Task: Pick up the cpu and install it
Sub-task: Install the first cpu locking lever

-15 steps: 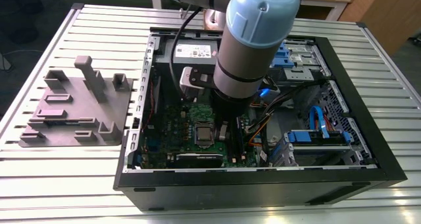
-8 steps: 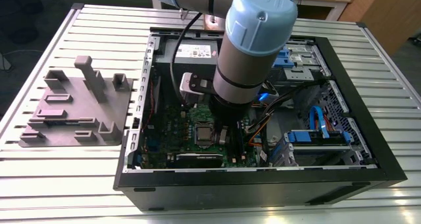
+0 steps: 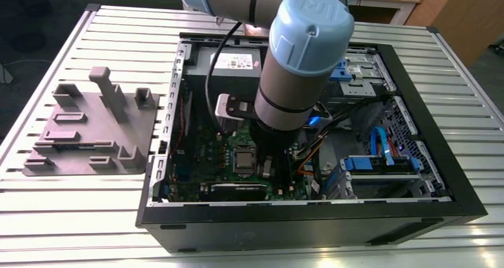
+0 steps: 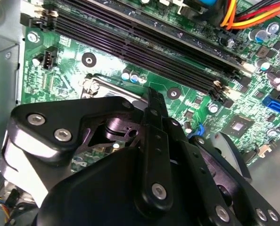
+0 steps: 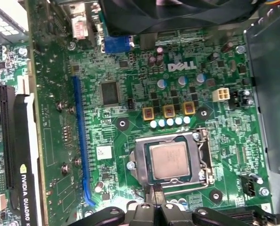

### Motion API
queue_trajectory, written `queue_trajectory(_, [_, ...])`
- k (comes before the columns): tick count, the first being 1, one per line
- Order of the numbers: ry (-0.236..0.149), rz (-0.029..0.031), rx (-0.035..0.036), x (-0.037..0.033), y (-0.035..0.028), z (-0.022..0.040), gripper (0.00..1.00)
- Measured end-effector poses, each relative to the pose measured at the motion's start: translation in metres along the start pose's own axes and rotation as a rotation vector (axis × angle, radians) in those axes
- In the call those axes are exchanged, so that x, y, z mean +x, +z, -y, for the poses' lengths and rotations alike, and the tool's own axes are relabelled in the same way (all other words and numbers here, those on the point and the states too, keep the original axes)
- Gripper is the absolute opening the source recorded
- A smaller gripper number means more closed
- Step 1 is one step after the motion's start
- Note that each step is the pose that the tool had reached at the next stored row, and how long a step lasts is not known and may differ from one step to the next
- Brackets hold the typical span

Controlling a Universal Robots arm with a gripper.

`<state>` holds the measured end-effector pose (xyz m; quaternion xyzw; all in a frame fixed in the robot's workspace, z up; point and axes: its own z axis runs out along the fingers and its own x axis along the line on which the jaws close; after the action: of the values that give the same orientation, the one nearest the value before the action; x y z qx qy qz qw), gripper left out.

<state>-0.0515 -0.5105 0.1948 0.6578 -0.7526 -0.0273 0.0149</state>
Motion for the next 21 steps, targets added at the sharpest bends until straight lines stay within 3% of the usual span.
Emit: queue_trajectory(21, [-0.020,-0.0014,-0.0004,0.0013,0.0051,0.0040,0.10])
